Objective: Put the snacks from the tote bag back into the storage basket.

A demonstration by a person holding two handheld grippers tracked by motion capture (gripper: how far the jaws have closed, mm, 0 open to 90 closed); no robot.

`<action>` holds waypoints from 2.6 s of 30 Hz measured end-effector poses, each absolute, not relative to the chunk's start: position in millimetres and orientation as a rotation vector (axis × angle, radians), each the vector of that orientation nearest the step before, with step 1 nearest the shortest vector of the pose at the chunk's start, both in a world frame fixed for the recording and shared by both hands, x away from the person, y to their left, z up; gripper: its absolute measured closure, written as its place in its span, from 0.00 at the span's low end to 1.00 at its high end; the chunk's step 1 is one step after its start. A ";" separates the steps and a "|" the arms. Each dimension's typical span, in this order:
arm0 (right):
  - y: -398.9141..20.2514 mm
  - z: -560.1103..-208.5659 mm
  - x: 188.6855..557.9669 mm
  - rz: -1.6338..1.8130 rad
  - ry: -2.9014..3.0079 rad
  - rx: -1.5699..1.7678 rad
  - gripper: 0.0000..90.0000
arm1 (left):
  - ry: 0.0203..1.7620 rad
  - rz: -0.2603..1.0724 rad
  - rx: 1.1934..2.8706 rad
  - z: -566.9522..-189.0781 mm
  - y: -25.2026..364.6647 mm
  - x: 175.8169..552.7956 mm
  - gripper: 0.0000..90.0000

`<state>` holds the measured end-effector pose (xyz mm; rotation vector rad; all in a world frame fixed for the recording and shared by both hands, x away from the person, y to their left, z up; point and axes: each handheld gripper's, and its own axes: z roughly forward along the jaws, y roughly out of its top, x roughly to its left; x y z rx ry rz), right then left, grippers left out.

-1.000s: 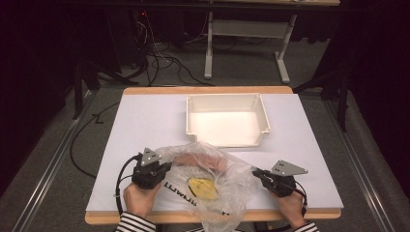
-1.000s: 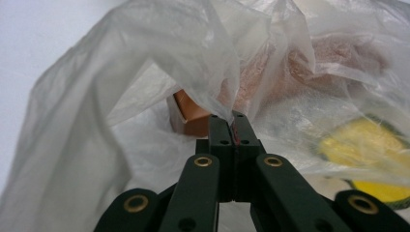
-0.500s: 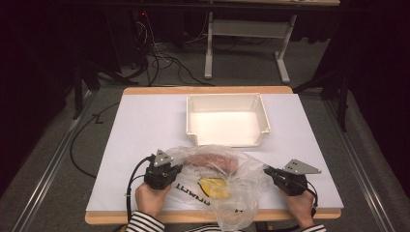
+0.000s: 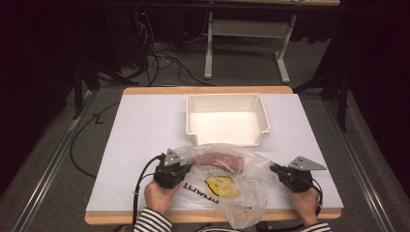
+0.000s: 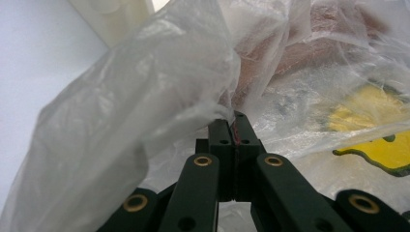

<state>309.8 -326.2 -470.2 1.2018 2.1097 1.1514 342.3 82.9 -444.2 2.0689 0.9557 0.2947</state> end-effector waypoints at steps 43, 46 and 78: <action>-263.2 -449.4 286.7 1.240 2.330 0.952 0.42 | 0.876 0.287 2.050 -446.9 66.4 334.3 0.96; -257.5 -458.1 290.5 1.203 2.370 0.952 0.46 | 0.870 0.297 2.037 -444.6 68.2 331.4 0.89; -260.5 -429.9 288.1 1.244 2.347 0.852 0.99 | 0.782 0.474 1.999 -396.1 90.3 285.1 0.52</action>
